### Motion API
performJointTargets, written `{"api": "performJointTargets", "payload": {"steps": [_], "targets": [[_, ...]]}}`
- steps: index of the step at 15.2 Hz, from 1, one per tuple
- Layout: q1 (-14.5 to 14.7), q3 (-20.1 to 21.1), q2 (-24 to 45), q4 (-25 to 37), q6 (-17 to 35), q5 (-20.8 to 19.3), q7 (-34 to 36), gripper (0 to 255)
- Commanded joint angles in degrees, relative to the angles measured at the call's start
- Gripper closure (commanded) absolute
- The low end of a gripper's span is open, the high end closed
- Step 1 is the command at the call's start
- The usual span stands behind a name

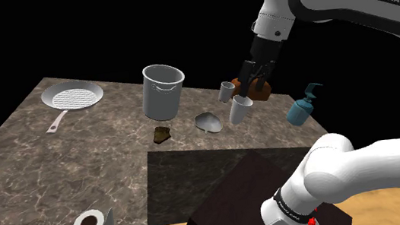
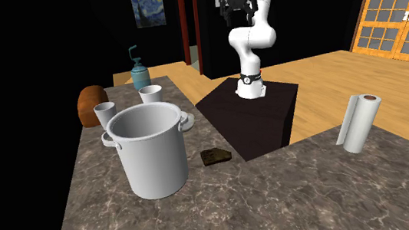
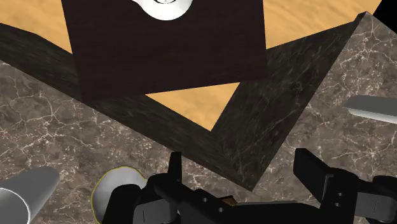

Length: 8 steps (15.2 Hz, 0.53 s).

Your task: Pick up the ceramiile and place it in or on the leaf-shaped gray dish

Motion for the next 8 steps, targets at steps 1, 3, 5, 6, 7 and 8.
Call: {"api": "performJointTargets", "payload": {"steps": [1,3,5,6,7,8], "targets": [[0.0,0.0,0.0,0.0,0.0,0.0,0.0,0],[-0.5,1.8,1.3,-2.2,4.1,1.2,3.4,0],[-1.0,3.6,3.1,-4.1,8.3,2.2,6.8,0],[-1.2,4.5,4.1,-4.8,10.4,2.7,8.4,0],[-1.5,5.4,5.3,-5.5,12.6,3.2,10.1,0],[-1.7,6.3,6.5,-6.1,14.7,3.6,11.7,0]]}}
